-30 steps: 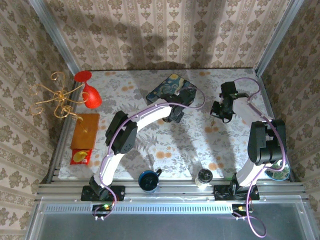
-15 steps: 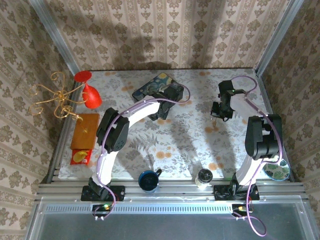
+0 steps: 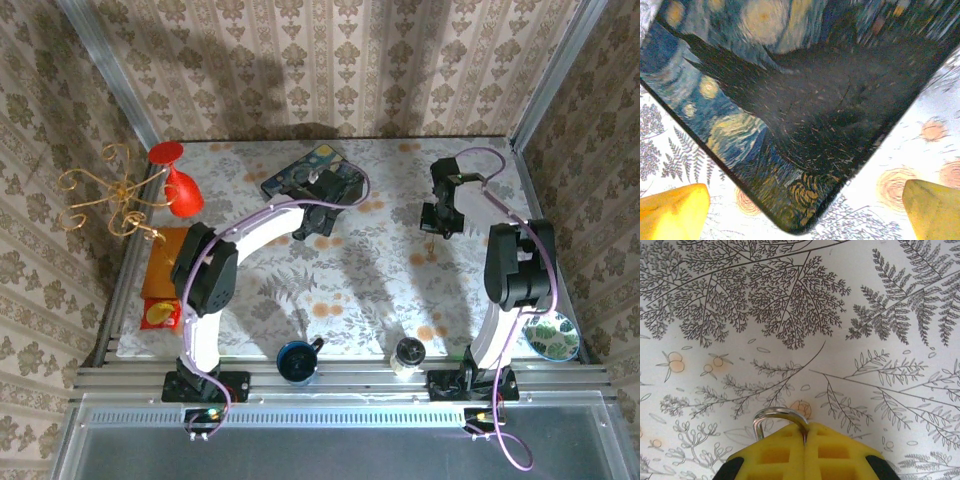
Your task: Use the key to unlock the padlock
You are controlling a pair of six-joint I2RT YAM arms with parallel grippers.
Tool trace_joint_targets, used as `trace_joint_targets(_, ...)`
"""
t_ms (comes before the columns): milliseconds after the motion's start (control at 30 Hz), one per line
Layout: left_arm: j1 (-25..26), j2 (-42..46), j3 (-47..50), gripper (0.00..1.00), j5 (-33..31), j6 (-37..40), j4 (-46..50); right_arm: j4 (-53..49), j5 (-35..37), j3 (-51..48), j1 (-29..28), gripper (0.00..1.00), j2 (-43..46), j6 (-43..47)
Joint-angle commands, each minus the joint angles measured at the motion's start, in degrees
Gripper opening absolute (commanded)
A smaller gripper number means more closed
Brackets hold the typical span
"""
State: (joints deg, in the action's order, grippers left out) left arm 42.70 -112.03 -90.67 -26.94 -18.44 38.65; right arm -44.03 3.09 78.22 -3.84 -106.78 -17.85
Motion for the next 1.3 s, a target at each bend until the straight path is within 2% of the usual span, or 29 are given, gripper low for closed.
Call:
trace_joint_targets(0,0.28,4.76,1.18,1.0,3.64,-2.61,-3.12,-2.88,2.48,2.09,-0.71,0.0,-2.02,1.24)
trace_joint_targets(200,-1.04,8.51,4.53,1.0,5.05,-9.66,-4.31,-2.75,3.88,3.56,-1.68,0.0,-4.01,1.28)
trace_joint_targets(333,-4.73,11.44,10.87,1.0,10.05,-16.33,-9.48,-2.49,4.11,4.73,-2.21,0.0,-5.61,1.35)
trace_joint_targets(500,-9.03,13.43,16.46,1.0,13.72,-21.33,-16.04,-2.03,4.11,6.47,-2.96,0.08,-7.75,0.96)
trace_joint_targets(600,-10.63,12.39,16.5,1.0,14.56,-21.99,-17.82,-2.1,4.29,7.67,-3.52,0.13,-8.99,0.48)
trace_joint_targets(967,-14.82,4.61,12.5,1.0,19.61,-20.92,-24.33,-1.24,4.55,8.44,-3.81,0.18,-10.29,-0.9)
trace_joint_targets(1067,-15.58,3.15,11.52,1.0,19.98,-20.7,-25.53,-1.06,4.58,8.28,-3.77,0.23,-10.29,-1.06)
trace_joint_targets(1267,-16.18,-0.17,7.52,1.0,20.96,-18.43,-24.64,0.27,2.79,7.94,-3.81,0.39,-9.34,-1.55)
